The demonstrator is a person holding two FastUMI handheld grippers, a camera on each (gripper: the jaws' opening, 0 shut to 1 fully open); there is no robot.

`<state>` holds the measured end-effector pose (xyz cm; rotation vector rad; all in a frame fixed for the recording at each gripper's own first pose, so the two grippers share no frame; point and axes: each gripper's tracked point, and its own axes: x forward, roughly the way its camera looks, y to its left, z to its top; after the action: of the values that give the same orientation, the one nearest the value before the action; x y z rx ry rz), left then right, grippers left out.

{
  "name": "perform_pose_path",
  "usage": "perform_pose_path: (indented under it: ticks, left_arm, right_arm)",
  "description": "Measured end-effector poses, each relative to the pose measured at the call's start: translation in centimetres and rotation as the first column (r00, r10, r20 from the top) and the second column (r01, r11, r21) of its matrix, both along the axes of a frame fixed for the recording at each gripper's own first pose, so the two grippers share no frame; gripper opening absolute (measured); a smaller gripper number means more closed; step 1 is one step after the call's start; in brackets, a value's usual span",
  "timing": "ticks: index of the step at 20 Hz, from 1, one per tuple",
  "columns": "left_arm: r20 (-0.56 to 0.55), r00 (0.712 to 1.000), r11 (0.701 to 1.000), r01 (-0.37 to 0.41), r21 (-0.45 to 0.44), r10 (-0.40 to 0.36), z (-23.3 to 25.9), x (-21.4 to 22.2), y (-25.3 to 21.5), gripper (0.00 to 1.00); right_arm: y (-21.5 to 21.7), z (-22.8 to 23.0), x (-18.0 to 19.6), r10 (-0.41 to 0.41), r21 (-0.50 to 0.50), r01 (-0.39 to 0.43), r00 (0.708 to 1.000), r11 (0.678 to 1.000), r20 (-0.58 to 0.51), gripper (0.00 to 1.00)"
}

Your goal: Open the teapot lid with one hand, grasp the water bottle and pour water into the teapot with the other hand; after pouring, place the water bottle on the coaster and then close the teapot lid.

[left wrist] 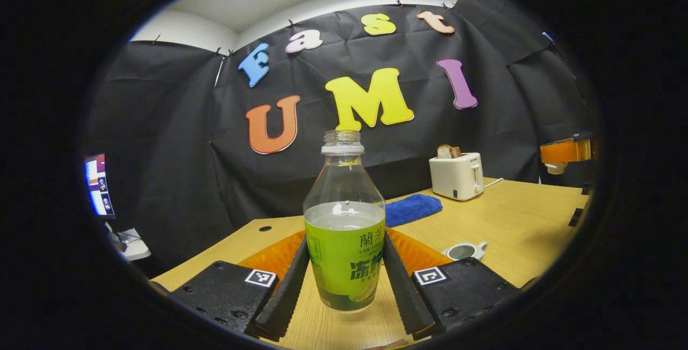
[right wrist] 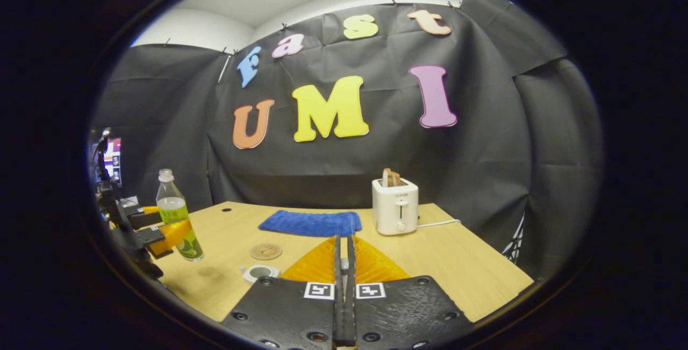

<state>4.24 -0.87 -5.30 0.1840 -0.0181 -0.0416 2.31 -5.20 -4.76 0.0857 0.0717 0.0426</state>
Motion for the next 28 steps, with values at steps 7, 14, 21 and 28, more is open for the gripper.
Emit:
perform_pose_path:
  ticks: [7,14,21,28]
  left_arm:
    - [-0.045,0.998,0.966,-0.033,0.256,0.046,0.3,0.7,0.8,0.78]
    - [-0.105,0.991,0.836,-0.008,0.549,0.079,-2.0,3.0,1.4,0.77]
    - [-0.158,0.984,0.554,0.089,0.828,0.077,-4.2,4.5,-0.4,0.77]
    - [-0.159,0.985,0.298,0.132,0.945,0.068,-5.0,3.4,-2.5,0.77]
  right_arm:
    - [-0.7,0.4,-0.1,-0.018,-0.02,0.018,1.0,1.0,0.002,0.0]
    - [-1.5,0.3,-0.1,-0.034,-0.033,0.034,0.999,0.999,0.002,0.0]
    - [-2.8,-0.4,0.3,-0.056,-0.017,0.056,0.998,0.998,-0.025,0.0]
    - [-3.7,-0.1,0.2,-0.072,-0.022,0.072,0.997,0.997,-0.02,0.0]
